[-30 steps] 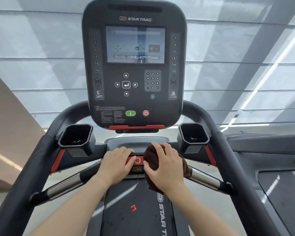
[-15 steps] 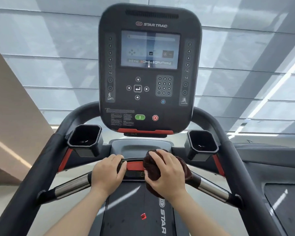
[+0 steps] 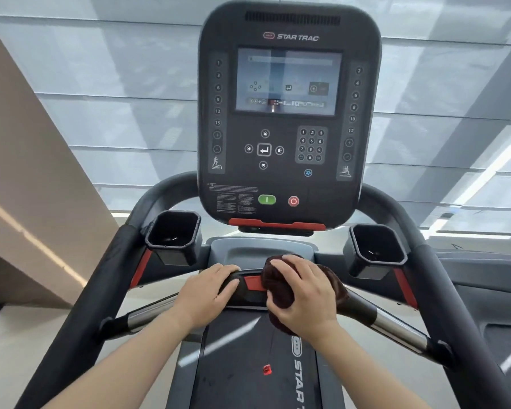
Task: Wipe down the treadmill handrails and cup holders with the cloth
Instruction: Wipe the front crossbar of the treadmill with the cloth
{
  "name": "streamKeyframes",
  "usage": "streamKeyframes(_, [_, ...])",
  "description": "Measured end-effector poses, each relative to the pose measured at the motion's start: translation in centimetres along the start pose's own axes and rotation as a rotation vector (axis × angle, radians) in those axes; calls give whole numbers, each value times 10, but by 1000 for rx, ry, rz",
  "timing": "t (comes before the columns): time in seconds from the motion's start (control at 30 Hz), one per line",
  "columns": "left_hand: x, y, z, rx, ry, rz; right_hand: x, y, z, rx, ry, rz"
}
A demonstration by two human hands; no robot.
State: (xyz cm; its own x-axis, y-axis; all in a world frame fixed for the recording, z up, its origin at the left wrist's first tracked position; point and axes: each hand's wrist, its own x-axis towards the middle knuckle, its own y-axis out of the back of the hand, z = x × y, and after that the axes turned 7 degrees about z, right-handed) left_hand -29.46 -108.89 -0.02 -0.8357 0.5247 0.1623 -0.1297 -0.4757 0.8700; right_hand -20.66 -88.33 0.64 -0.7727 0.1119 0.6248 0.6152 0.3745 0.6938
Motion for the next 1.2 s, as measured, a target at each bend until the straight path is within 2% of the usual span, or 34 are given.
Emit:
streamKeyframes(0.17, [-47,36,-48,92,22,118,2,-13,-27,31,-86,13])
streamKeyframes(0.33, [-83,65,-94,239,107,156,21,-57,-102,88,97,-174])
streamKeyframes(0.5, [-104,78,-138,328,273,177,12,-98,-163,-12,290,-391])
streamKeyframes(0.57, [-114,75,-154,307,322,147,7,-105,-174,-36,307,-431])
streamKeyframes(0.7, [-127,65,-171,205,262,137,8,-96,-170,-49,255,-397])
streamKeyframes(0.8, [-126,66,-174,115,284,189,3,-90,-159,-58,191,-262])
streamKeyframes(0.9, [-126,66,-175,57,309,223,-6,-97,-162,-85,205,-175])
streamKeyframes(1.03, [-127,67,-175,-5,336,239,-18,-118,-180,-133,358,-246])
streamKeyframes(1.2, [-127,67,-177,-38,352,277,-16,-147,-212,-97,353,-343])
